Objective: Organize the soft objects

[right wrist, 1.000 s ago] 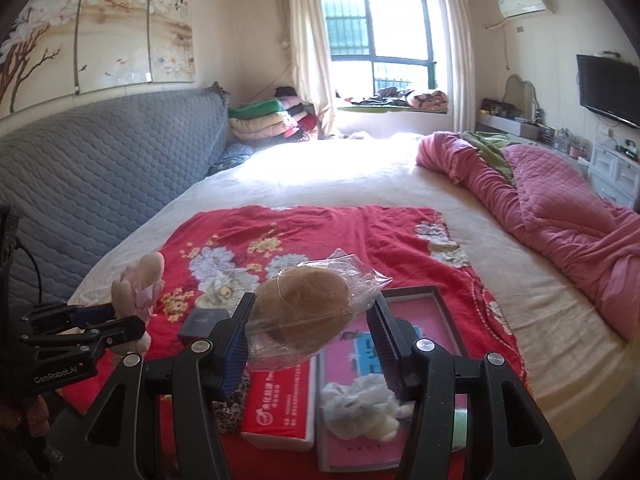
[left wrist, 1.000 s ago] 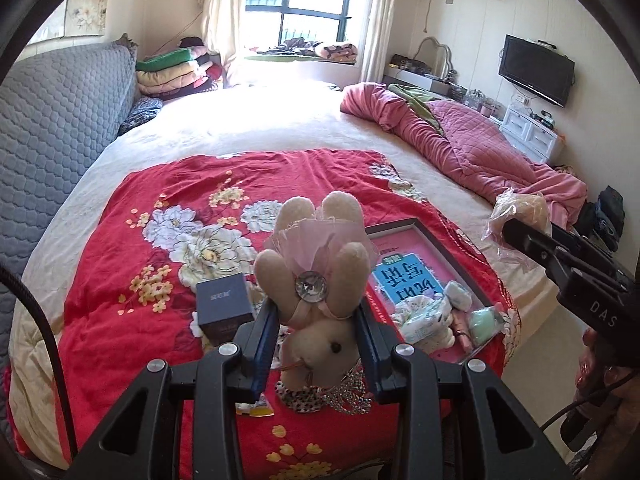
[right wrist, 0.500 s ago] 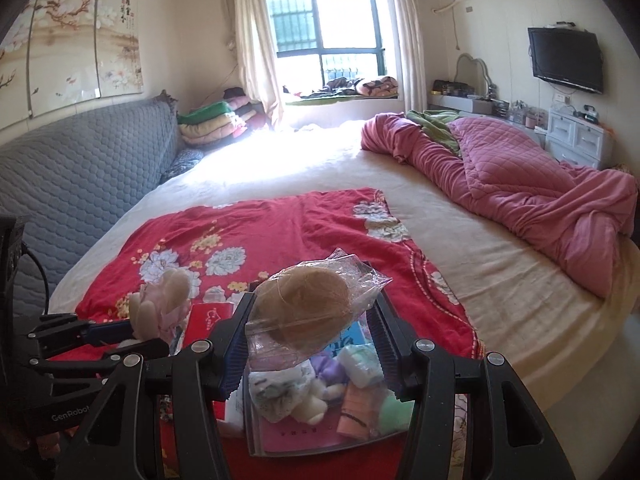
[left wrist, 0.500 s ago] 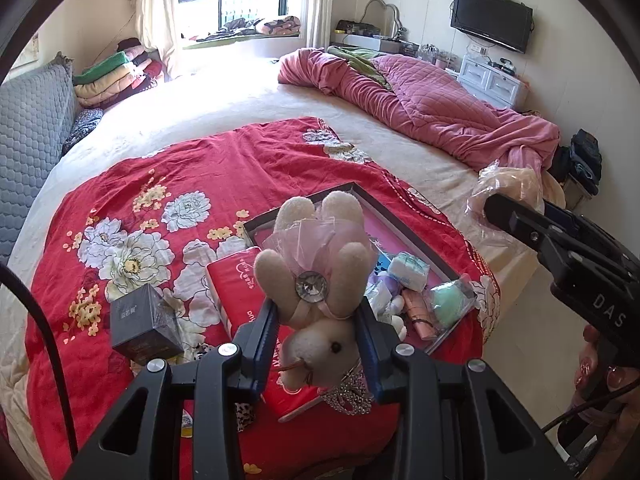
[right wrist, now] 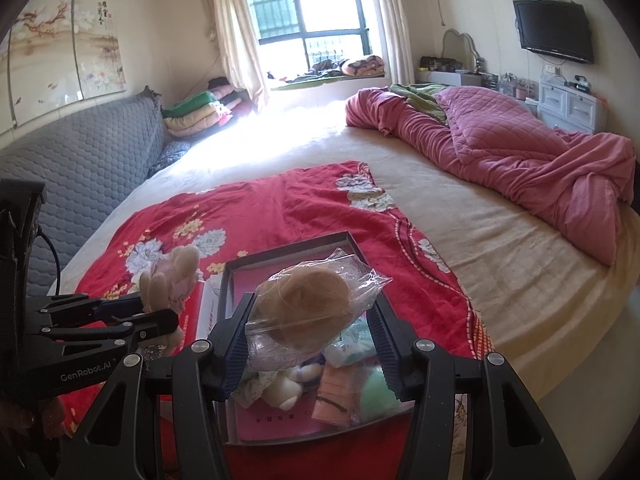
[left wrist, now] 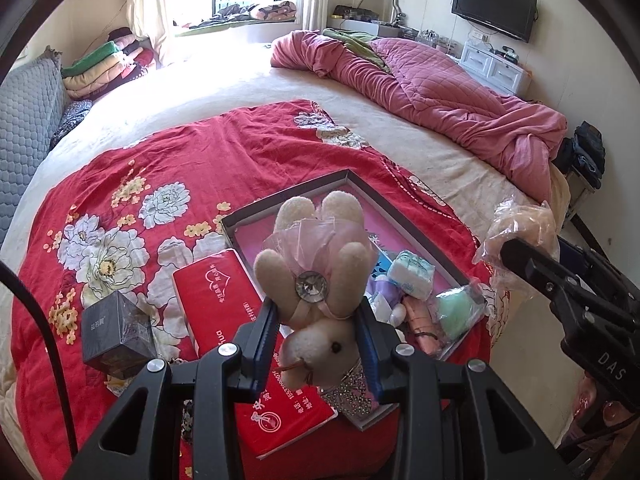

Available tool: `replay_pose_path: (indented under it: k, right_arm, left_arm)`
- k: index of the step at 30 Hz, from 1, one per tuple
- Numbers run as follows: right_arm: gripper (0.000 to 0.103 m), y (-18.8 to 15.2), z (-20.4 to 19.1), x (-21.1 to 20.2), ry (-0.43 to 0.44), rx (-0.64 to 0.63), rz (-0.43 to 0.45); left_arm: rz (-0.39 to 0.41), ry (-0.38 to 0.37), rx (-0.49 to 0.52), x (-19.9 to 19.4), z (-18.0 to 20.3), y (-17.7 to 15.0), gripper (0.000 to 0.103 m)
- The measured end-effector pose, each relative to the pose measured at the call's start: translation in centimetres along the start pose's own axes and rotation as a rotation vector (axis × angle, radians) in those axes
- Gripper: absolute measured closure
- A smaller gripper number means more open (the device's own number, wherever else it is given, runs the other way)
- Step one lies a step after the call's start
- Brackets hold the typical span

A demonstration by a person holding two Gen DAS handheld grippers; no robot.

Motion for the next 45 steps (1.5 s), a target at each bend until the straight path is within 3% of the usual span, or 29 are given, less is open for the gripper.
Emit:
replay_pose_path:
  k: [16,29,36,45]
  right_arm:
    - [0.046,-3.6,2.2,3.7,-0.007,-0.006,-0.132]
    - [0.046,-6.5,1.1,6.8,0.008,-0.061,-0.227]
    - [0.046,-7.5,0.5,8.0,0.004,-0.094,-0.249]
    - [0.046,-8.3,0.7,9.4,-0.010,-0.095,-0.270]
  left_arm:
    - [-0.112,-0.034,0.013,6.5,0.4,0.5,0.065]
    - [-0.212,-0.040,0.028,11.3,0.9,-0.3,0.065]
    - [-0.242,-0.063,0.010,12.7,0.4,-0.8,0.064]
    - [-0.264,-0.056,0.063,13.2,1.1,-0.7,0.060]
Point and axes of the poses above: each gripper's, at about its wrist camera, not at the fingertips, and x roughly the way its jaws point, z to its right, y to its top, the point moved 8 cm from there along x, roughly the way its jaws point, and after that the axes turned 9 degrees about x, right-handed, at the moved point
